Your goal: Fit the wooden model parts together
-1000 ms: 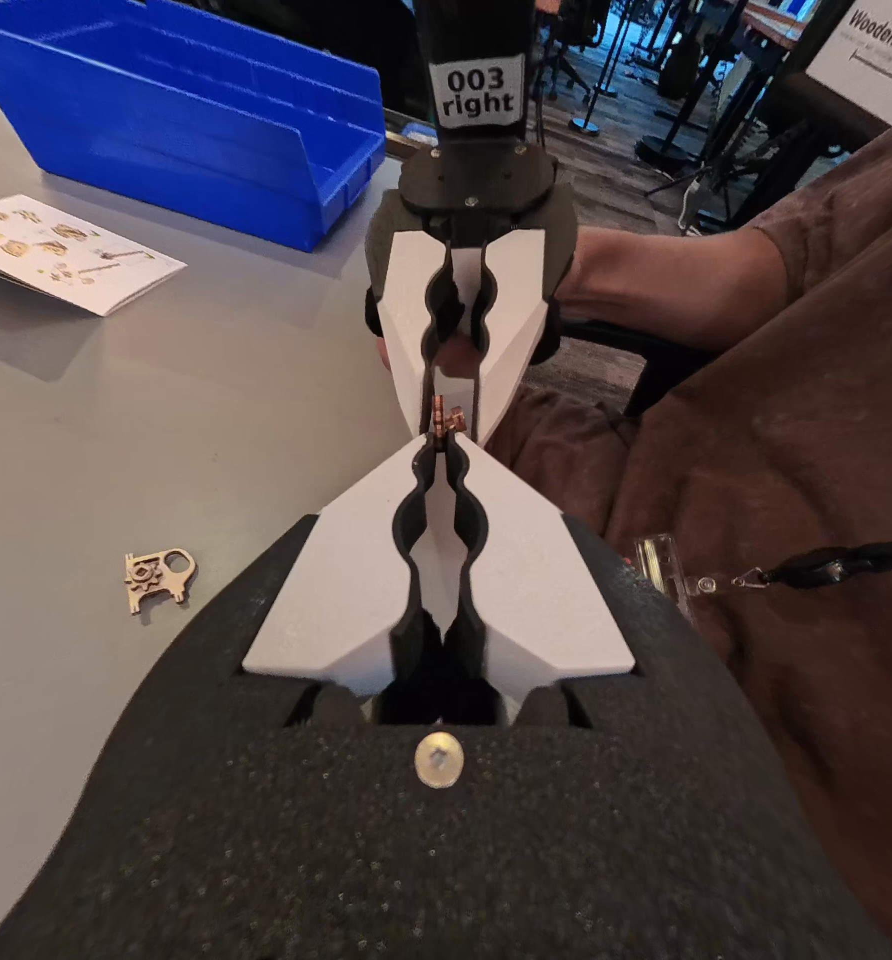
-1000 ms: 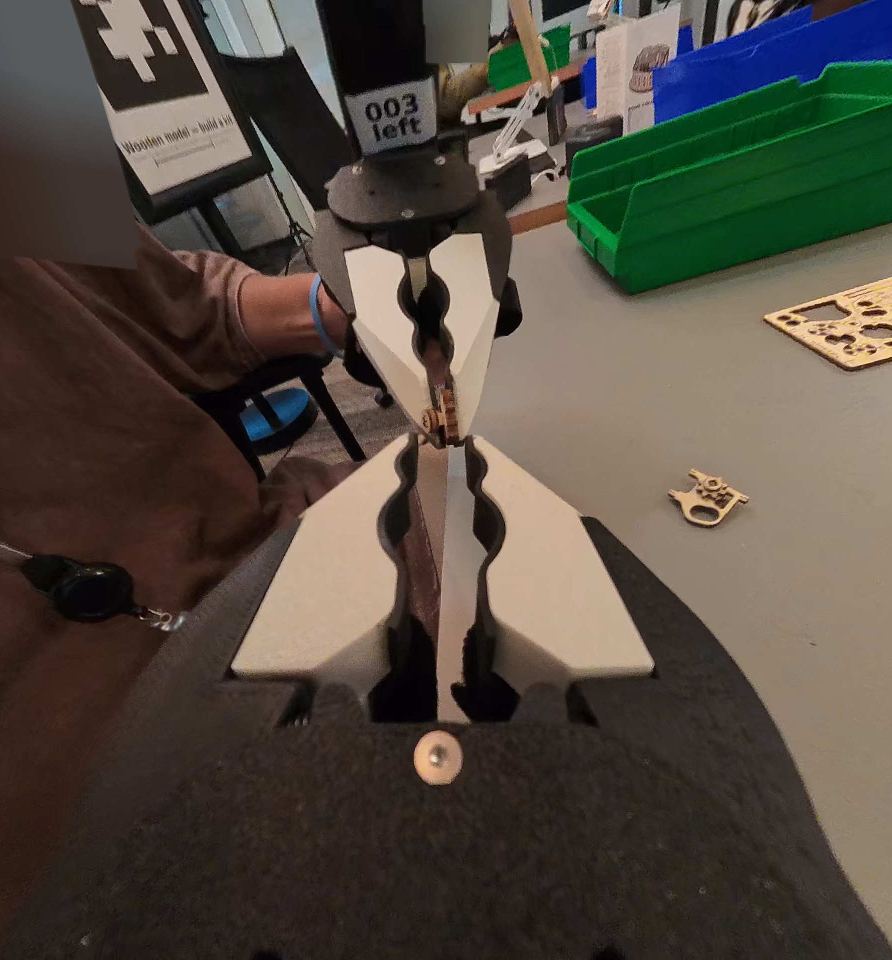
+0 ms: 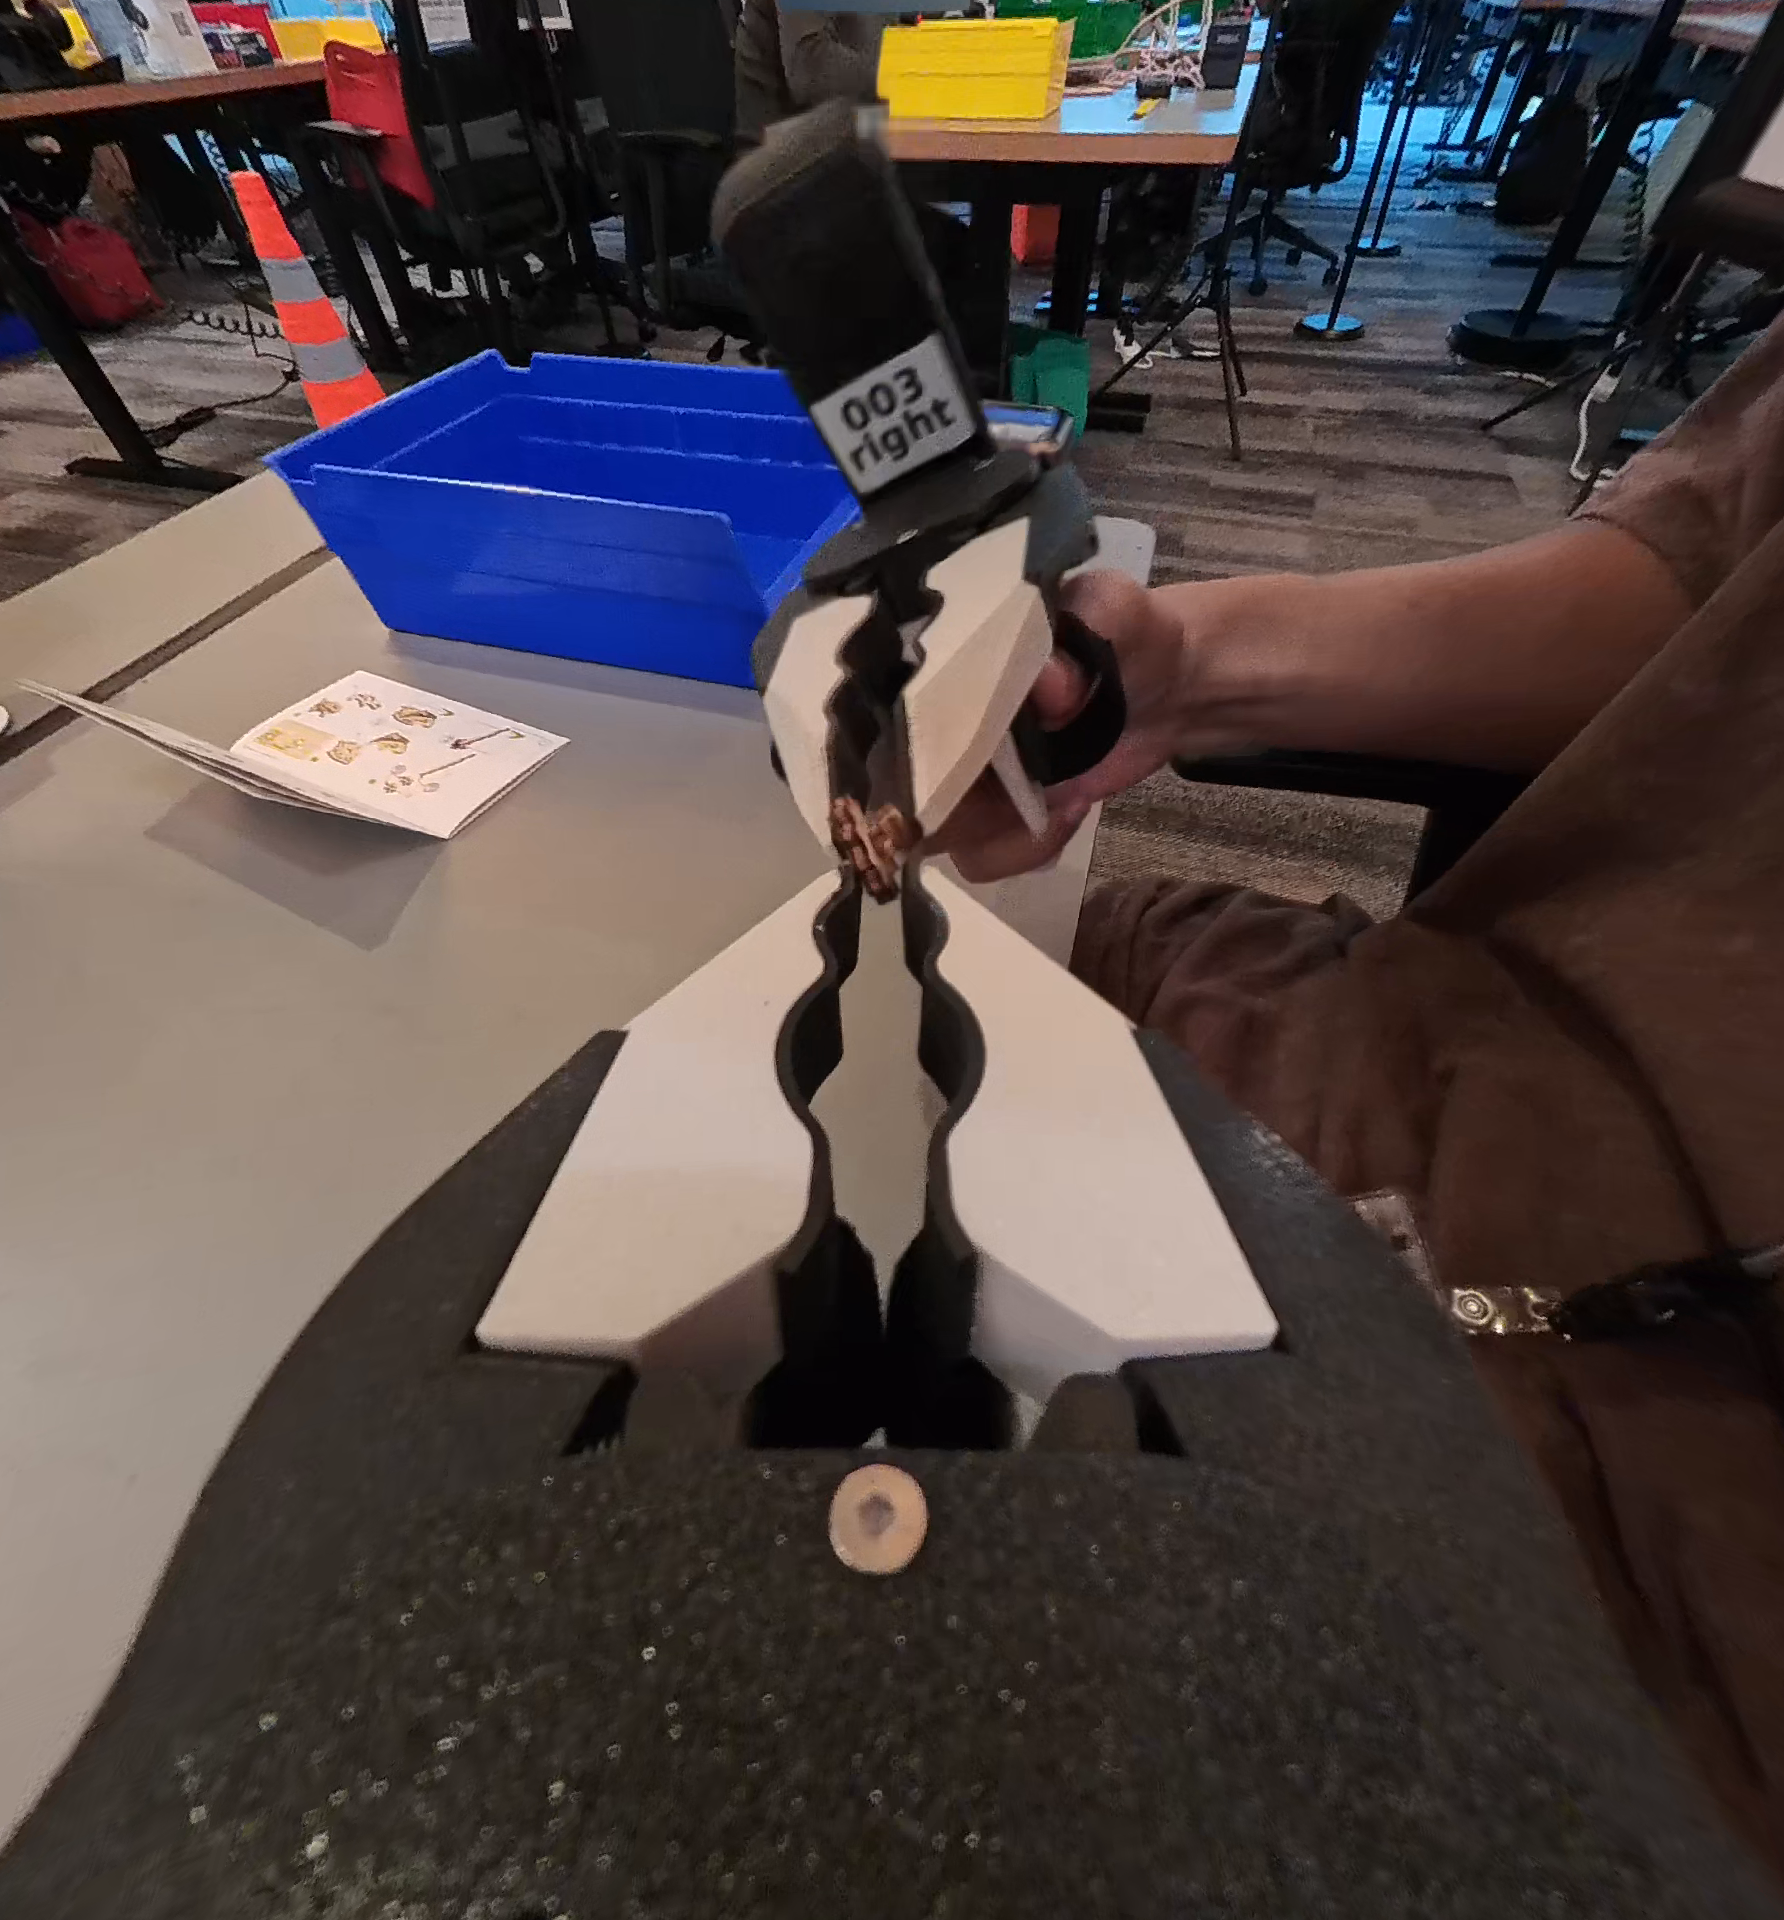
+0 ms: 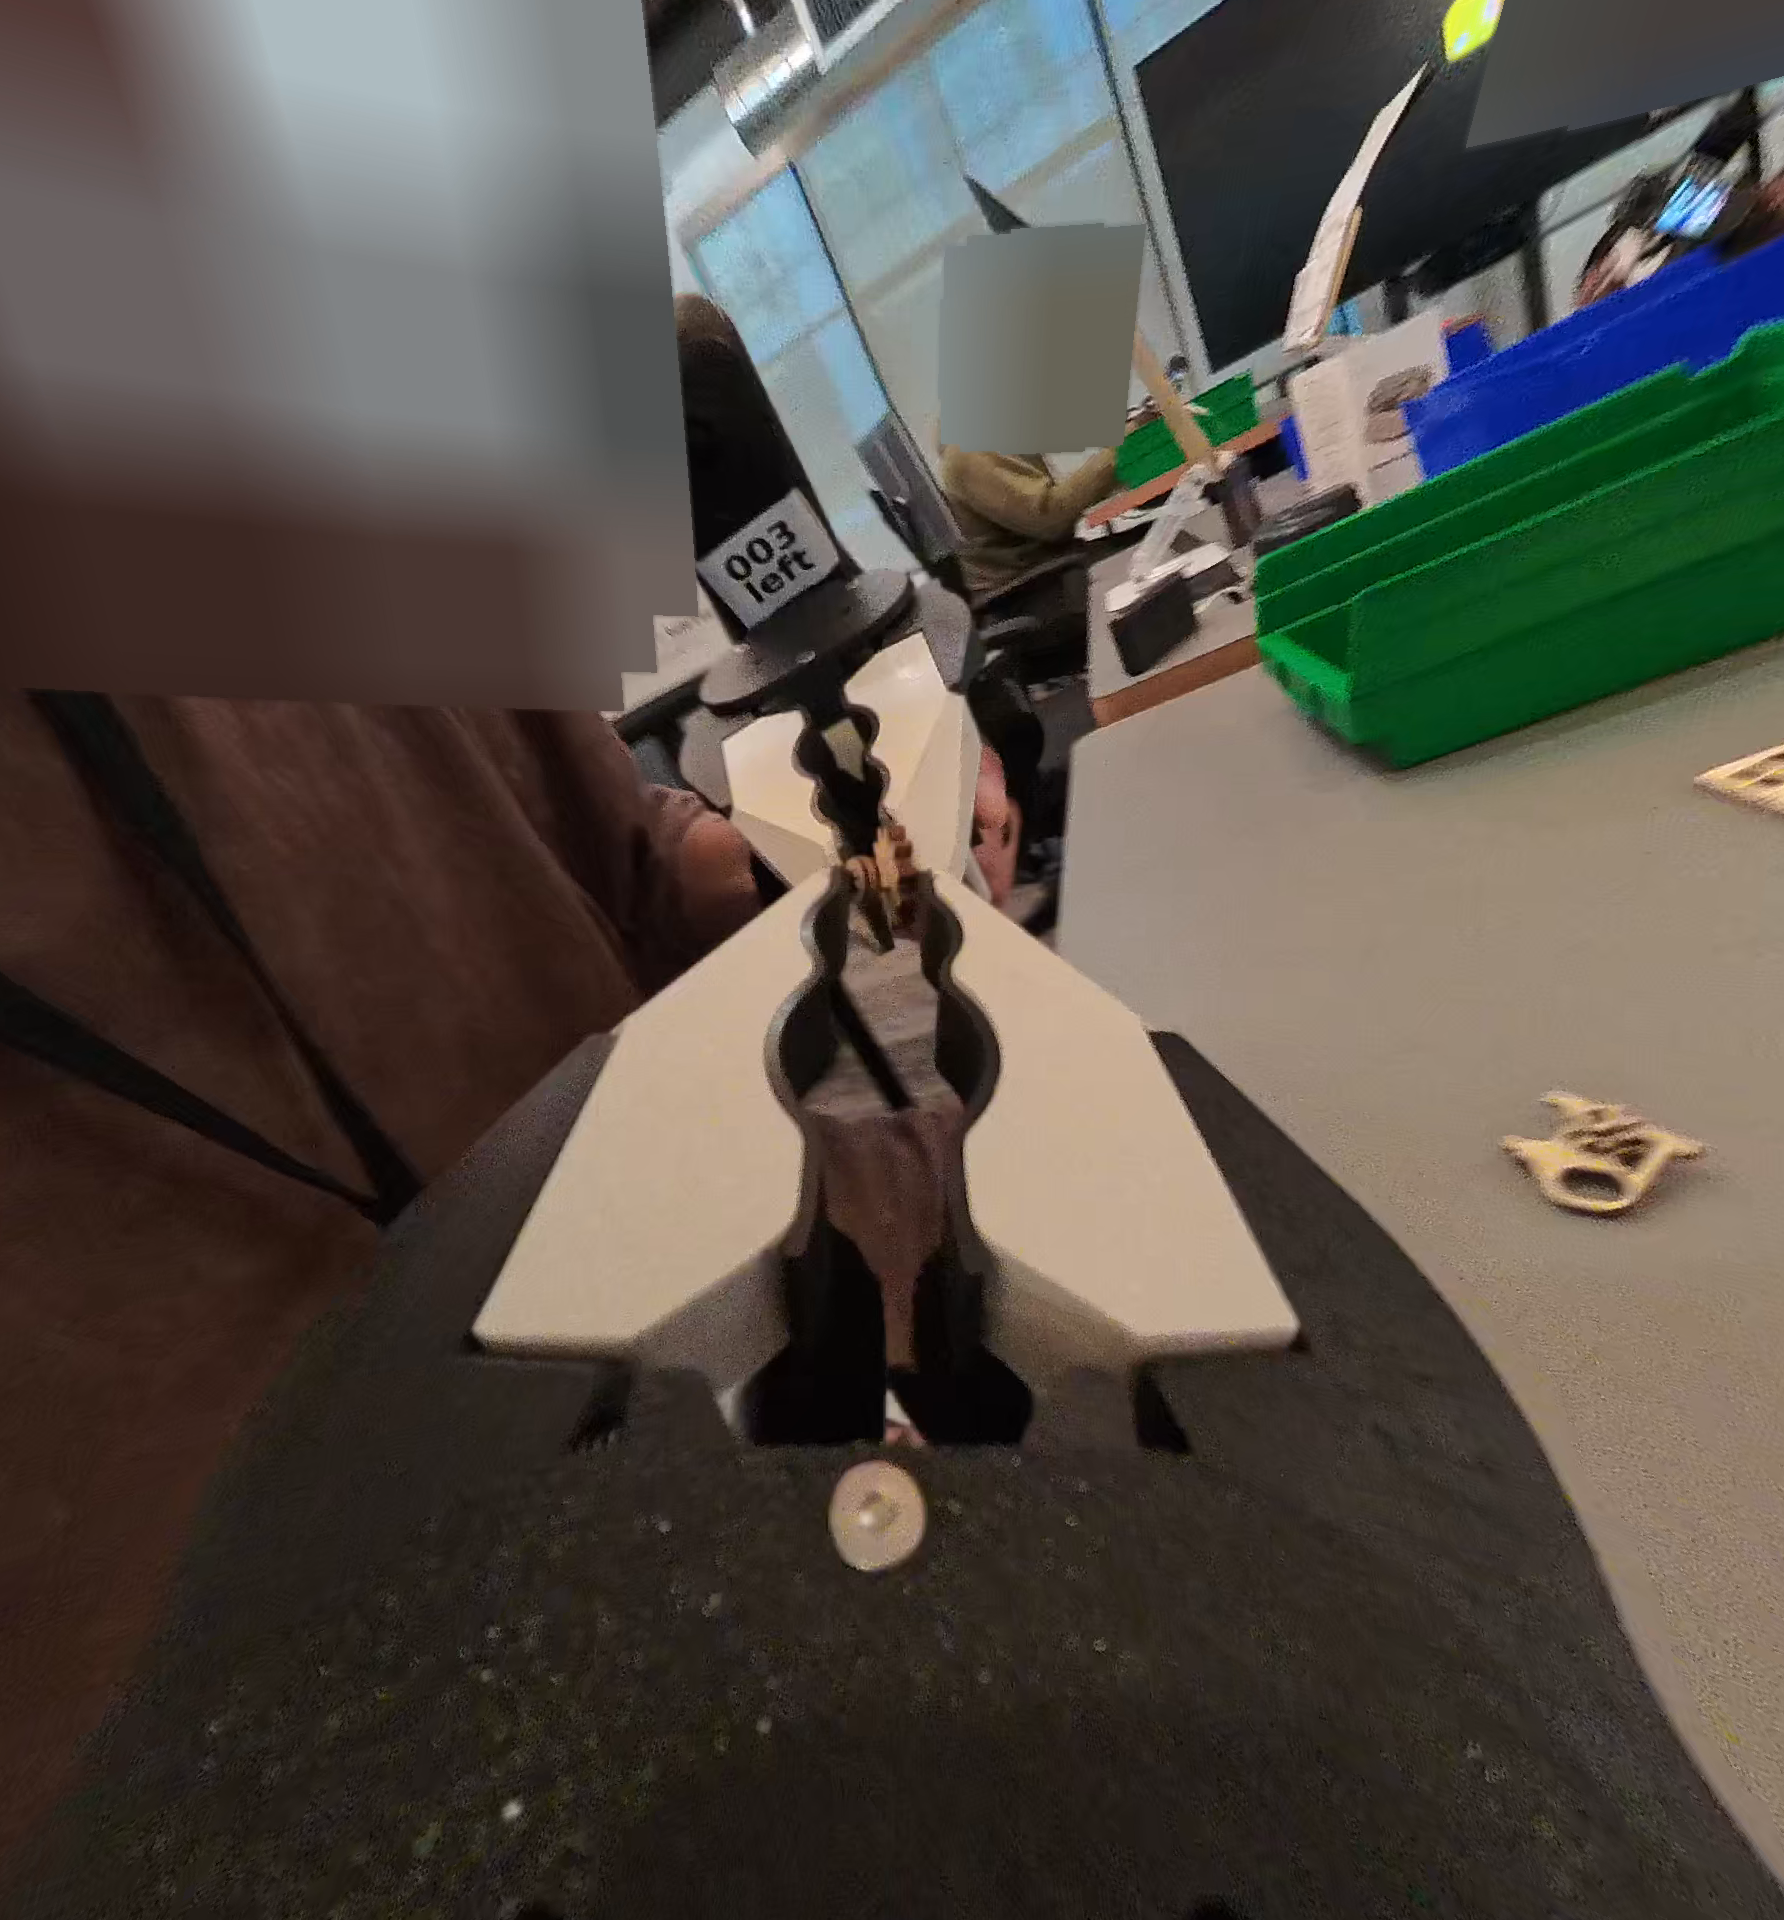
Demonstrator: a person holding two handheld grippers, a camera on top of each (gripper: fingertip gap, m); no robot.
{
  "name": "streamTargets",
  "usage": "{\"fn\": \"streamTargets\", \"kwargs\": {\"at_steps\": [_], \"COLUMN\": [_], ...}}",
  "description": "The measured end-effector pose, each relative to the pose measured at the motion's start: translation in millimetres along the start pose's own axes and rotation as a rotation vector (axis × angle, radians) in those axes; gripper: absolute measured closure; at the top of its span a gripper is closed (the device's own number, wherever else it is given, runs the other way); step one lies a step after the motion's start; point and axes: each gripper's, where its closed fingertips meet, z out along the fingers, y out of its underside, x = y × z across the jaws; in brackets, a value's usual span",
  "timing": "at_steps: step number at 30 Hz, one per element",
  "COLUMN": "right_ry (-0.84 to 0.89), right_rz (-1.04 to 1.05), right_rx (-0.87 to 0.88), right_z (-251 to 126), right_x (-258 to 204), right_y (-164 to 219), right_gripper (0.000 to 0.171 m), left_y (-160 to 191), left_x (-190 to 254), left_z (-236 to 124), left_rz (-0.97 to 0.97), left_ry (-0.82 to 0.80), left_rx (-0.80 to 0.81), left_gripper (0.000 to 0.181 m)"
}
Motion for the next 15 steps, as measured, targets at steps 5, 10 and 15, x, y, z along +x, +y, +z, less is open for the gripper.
{"fn": "streamTargets", "kwargs": {"at_steps": [5, 10, 15], "right_ry": [-0.098, -0.011, 0.253], "right_rz": [0.262, 0.326, -0.151], "right_rx": [0.048, 0.030, -0.148], "right_z": [-2, -5, -12], "right_x": [7, 29, 37], "right_y": [0, 9, 17], "right_gripper": [0.159, 0.157, 0.133], "left_y": [3, 16, 25], "left_x": [-3, -17, -20], "left_z": [3, 9, 15], "left_rz": [-0.105, -0.418, -0.858], "left_ry": [0.018, 0.035, 0.208], "left_rx": [-0.002, -0.010, 0.095], "left_gripper": [0.176, 0.179, 0.180]}}
